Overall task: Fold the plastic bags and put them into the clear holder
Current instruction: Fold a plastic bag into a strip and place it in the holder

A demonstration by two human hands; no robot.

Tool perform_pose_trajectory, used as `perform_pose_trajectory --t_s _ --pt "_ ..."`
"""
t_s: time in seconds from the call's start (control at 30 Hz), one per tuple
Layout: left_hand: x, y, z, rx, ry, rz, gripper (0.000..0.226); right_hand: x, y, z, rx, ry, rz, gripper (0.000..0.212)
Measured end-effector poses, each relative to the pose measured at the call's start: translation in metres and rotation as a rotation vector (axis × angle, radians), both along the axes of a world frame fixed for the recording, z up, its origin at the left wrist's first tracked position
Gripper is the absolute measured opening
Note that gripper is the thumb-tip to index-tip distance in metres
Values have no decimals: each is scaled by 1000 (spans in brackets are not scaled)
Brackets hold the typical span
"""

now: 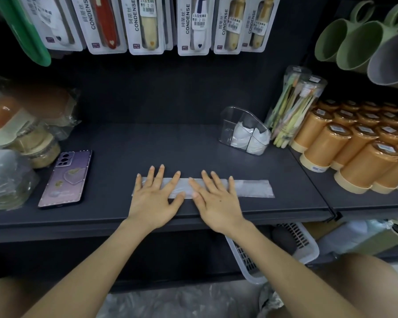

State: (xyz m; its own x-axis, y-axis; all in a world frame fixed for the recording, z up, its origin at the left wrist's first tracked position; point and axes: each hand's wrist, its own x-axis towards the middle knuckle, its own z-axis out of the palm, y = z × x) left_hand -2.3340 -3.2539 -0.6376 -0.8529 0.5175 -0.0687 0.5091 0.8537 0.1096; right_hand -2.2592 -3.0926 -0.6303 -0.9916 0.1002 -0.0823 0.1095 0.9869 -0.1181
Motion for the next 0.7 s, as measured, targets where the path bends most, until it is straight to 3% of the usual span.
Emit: perform_pose_trajectory --t_s 0.23,0.33,0.43,0.57,0.7 --pt "1 0 3 -28 2 -5 82 33 76 8 -8 -42 -212 63" --pt "2 0 6 -34 -11 -5 81 21 61 14 1 178 -207 71" --pt "1 -1 8 -34 -31 -8 72 8 64 21 49 442 -231 49" --pt "-12 -5 13 11 -114 -61 72 9 86 37 -82 148 -279 25" --pt "-23 -7 27 79 -168 -81 79 19 81 34 -219 89 -173 6"
